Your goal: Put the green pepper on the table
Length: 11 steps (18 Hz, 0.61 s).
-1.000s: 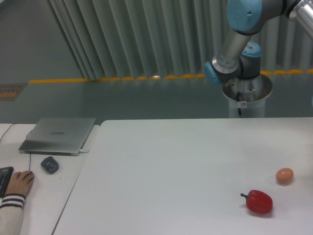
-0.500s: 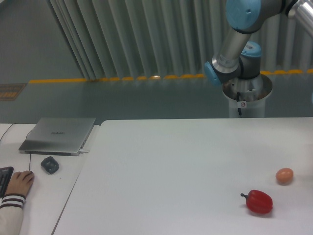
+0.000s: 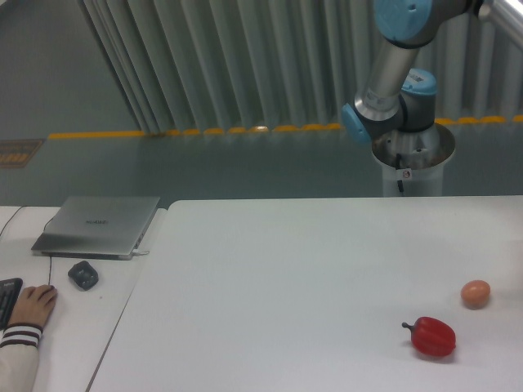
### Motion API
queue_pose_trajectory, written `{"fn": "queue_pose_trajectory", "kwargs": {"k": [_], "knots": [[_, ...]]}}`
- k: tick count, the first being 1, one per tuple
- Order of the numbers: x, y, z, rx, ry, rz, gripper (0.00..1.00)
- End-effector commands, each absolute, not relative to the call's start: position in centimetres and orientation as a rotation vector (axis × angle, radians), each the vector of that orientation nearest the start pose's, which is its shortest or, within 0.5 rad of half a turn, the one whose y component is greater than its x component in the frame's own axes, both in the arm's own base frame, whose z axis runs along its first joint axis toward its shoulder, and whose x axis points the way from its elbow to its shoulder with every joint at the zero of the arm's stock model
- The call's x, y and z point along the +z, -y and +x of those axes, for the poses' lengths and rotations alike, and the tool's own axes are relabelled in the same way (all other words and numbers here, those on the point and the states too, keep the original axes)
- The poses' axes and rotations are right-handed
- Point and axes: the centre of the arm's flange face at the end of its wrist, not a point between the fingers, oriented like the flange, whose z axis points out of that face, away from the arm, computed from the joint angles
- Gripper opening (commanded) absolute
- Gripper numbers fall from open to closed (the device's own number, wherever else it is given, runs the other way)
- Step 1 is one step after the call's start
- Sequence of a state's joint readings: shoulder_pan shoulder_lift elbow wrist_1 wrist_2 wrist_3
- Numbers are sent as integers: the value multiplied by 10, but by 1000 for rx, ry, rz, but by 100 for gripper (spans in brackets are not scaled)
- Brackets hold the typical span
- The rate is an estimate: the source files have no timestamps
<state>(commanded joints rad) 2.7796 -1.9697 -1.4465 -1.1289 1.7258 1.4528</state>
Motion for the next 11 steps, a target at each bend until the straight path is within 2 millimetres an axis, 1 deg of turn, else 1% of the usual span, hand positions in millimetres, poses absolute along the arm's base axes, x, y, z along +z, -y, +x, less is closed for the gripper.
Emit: {"fn": "queue_pose_trajectory", "kwargs": {"k": [2,4,7,9,11], "knots": [[375,-343,-568,303,-350,-3209,51],[383,-347,-562,274,-255,-3159,51],[396,-358,-551,219,-69,-3038,51],[402,-365,-543,204,-2,-3010,51],[403,-381,-532,194,48,-3000,51]]}}
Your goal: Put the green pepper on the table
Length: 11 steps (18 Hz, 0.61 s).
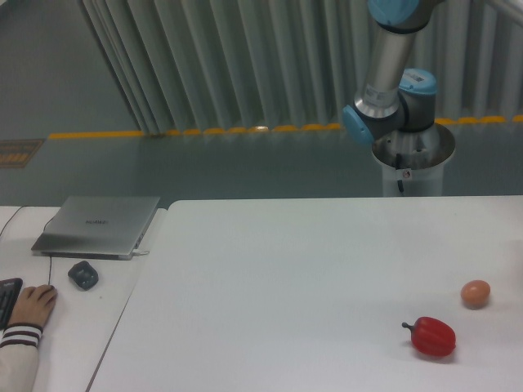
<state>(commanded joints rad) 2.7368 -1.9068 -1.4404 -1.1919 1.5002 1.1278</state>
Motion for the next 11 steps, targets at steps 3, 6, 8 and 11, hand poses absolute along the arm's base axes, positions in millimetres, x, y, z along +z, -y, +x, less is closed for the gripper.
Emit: {"fn": "queue_pose_trajectory", "kwargs": {"k": [3,6,8,11], "knots": [[403,-403,-517,167,136,-2970,51],[397,-423,-502,138,180,-2960,51],[388,-435,-491,113,215,-2968,51],[371,-449,-480,71,188,-2984,51]]}}
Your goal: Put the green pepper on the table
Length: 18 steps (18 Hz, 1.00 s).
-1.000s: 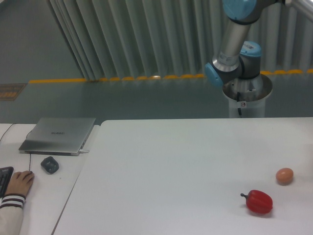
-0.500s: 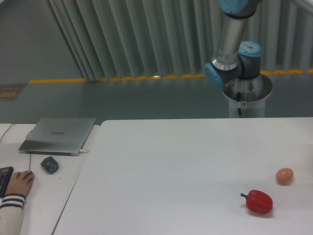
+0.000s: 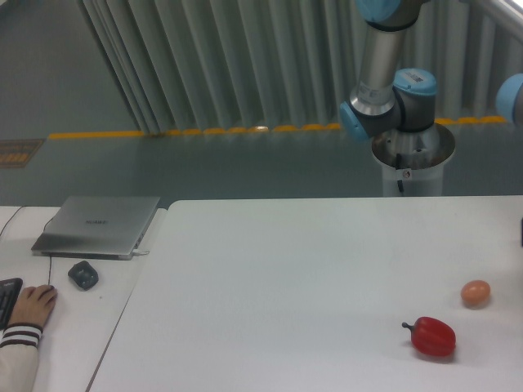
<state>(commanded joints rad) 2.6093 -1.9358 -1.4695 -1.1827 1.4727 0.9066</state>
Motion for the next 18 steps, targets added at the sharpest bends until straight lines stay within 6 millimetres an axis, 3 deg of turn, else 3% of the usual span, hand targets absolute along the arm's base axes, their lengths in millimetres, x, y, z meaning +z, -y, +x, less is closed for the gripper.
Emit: {"fn": "queue_pose_trajectory", "kwargs": {"k": [5,10,15,18], "knots": [[341,-475,-465,11,187,-3017,51],[317,-476,-459,-42,184,-3041,52],[312,-476,-460,-50,190,-3046,54],[310,-477,-460,-54,186,-3049,68]]}}
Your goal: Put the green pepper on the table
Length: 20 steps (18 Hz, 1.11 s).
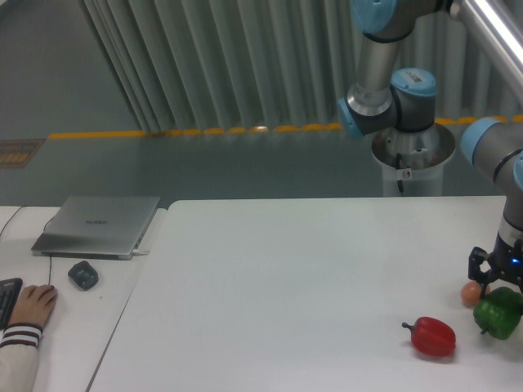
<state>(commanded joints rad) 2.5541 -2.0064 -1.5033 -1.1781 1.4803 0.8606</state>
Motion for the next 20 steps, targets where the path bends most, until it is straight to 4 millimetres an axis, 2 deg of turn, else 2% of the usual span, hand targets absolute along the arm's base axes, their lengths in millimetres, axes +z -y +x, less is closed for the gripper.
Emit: {"fn": "queue_pose_trajectory", "kwargs": {"k": [1,3,10,13,14,18,20], "knots": [[311,-476,-461,-50,186,-3049,75],[311,-476,-461,-43,181,-3050,97],[318,-474,-460,-1,177,-3067,100],[329,-463,-469,164,172,-3166,100],[335,-459,-472,239,140,-3210,100],[347,-446,-473,361,-326,-3339,100],[359,-442,-474,403,-357,-3323,100]]}}
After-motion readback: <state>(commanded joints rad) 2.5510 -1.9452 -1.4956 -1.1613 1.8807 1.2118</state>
